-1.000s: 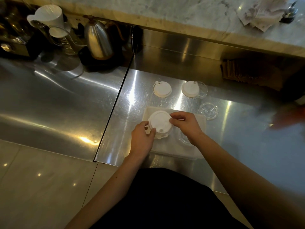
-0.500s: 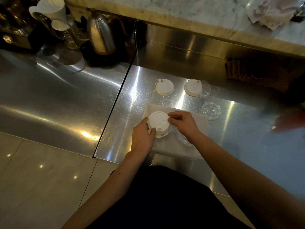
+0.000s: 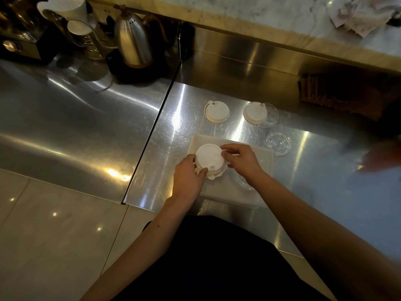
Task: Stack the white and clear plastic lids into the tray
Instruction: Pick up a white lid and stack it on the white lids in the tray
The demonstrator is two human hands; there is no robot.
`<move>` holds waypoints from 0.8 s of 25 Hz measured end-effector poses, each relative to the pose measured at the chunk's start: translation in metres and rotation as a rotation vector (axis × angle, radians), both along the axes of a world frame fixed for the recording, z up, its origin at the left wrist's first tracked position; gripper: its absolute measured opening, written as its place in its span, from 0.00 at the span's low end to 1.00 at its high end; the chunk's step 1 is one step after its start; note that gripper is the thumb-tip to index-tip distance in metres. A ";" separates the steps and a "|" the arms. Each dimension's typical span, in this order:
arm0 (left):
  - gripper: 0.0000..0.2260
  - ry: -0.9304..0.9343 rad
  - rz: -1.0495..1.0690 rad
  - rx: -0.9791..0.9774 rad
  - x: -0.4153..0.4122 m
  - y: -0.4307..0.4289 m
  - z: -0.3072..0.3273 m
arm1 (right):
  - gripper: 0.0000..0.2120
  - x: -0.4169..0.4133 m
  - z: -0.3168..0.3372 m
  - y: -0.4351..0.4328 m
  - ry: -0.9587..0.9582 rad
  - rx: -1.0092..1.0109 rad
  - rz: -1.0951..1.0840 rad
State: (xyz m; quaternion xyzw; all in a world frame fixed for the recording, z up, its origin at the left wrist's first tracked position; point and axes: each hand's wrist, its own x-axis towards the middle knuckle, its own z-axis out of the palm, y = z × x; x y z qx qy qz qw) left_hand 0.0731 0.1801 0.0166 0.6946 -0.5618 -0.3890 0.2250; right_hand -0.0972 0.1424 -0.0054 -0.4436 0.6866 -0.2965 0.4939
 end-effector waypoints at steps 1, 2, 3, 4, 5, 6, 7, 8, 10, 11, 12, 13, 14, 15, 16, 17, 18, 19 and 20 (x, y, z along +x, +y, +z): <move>0.21 -0.001 0.001 0.006 0.000 0.000 0.000 | 0.11 0.000 0.000 0.000 0.001 0.000 0.000; 0.22 0.002 -0.001 0.011 0.000 -0.001 0.000 | 0.11 0.000 0.000 0.000 0.005 0.000 0.000; 0.23 0.006 -0.007 0.013 0.000 -0.001 0.001 | 0.11 0.000 0.000 0.000 0.012 -0.003 0.003; 0.24 0.008 -0.019 0.011 0.000 -0.002 0.001 | 0.11 -0.001 -0.001 -0.001 0.021 -0.008 0.009; 0.23 0.002 -0.034 0.006 0.000 -0.002 0.002 | 0.11 0.000 -0.001 -0.002 0.033 -0.013 0.015; 0.21 -0.010 -0.046 -0.001 0.001 -0.003 0.001 | 0.11 0.000 -0.001 -0.002 0.047 -0.017 0.021; 0.20 -0.025 -0.049 -0.007 0.001 -0.003 0.001 | 0.11 0.000 -0.002 -0.003 0.060 -0.021 0.024; 0.18 -0.039 -0.041 -0.009 0.000 -0.004 0.001 | 0.11 0.000 -0.002 -0.004 0.068 -0.026 0.027; 0.16 -0.061 -0.020 0.000 0.000 -0.006 0.001 | 0.11 0.000 -0.002 -0.004 0.071 -0.036 0.026; 0.16 -0.069 -0.013 0.009 0.000 -0.007 0.000 | 0.11 0.000 -0.001 -0.004 0.065 -0.039 0.025; 0.18 -0.075 -0.010 0.019 0.000 -0.008 0.000 | 0.12 0.000 0.000 -0.003 0.049 -0.038 0.028; 0.20 -0.078 -0.012 0.028 0.000 -0.008 0.000 | 0.12 -0.001 0.001 -0.003 0.026 -0.029 0.037; 0.22 -0.080 -0.024 0.033 0.000 -0.008 0.000 | 0.14 -0.003 0.002 -0.002 -0.001 -0.015 0.049; 0.25 -0.082 -0.043 0.034 0.000 -0.008 0.000 | 0.15 -0.004 0.003 -0.002 -0.023 0.002 0.063; 0.25 -0.089 -0.065 0.033 0.000 -0.008 0.000 | 0.17 -0.006 0.003 -0.002 -0.037 0.018 0.075; 0.25 -0.103 -0.086 0.031 -0.001 -0.008 0.000 | 0.18 -0.007 0.004 -0.002 -0.043 0.030 0.083; 0.24 -0.120 -0.100 0.029 -0.001 -0.007 0.000 | 0.18 -0.007 0.004 -0.002 -0.044 0.035 0.084; 0.23 -0.132 -0.104 0.026 -0.002 -0.007 -0.001 | 0.17 -0.007 0.004 -0.003 -0.039 0.029 0.084; 0.22 -0.136 -0.102 0.022 -0.002 -0.007 -0.001 | 0.15 -0.007 0.003 -0.003 -0.023 0.014 0.085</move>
